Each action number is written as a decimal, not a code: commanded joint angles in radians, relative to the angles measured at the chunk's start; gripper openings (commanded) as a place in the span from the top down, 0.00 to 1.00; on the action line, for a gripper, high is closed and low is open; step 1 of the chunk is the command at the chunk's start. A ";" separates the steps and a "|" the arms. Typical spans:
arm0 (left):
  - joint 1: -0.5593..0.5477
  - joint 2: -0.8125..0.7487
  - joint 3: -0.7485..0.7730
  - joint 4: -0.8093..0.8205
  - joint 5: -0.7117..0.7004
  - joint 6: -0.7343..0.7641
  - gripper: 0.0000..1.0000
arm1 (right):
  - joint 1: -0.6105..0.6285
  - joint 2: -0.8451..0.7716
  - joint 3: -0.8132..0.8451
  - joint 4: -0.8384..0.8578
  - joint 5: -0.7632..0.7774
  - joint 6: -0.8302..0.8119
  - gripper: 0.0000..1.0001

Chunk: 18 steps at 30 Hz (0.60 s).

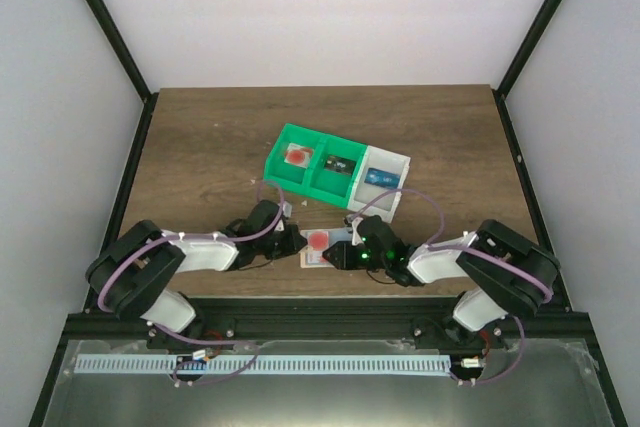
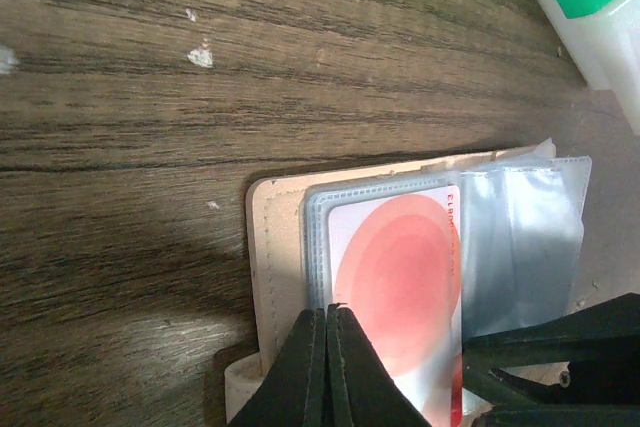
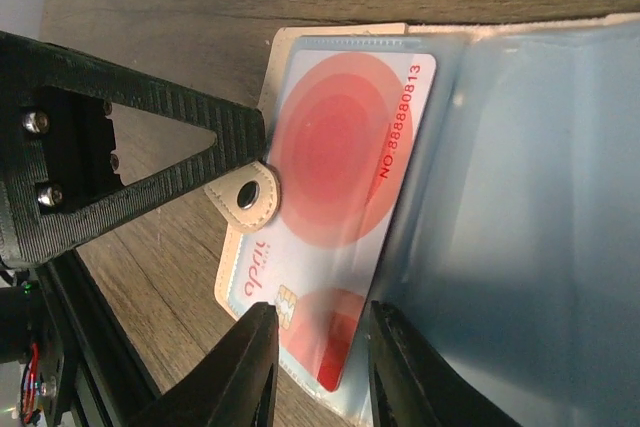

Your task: Take the credit cards out of the card holder

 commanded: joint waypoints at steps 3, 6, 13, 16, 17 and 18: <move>0.001 0.015 -0.036 0.012 -0.002 0.010 1.00 | -0.012 0.031 0.014 0.059 -0.032 0.026 0.76; 0.000 0.014 -0.043 0.019 -0.003 0.004 1.00 | -0.012 0.021 0.006 0.071 -0.028 0.024 0.81; -0.001 0.008 -0.054 0.033 0.002 -0.005 1.00 | -0.019 0.024 -0.004 0.089 -0.042 0.026 0.92; -0.002 0.006 -0.058 0.040 0.005 -0.011 1.00 | -0.021 0.026 -0.009 0.103 -0.048 0.028 0.94; -0.004 0.006 -0.059 0.040 0.005 -0.012 1.00 | -0.021 0.026 -0.009 0.105 -0.049 0.027 0.96; -0.005 0.007 -0.059 0.040 0.005 -0.013 1.00 | -0.023 0.026 -0.011 0.110 -0.050 0.028 0.98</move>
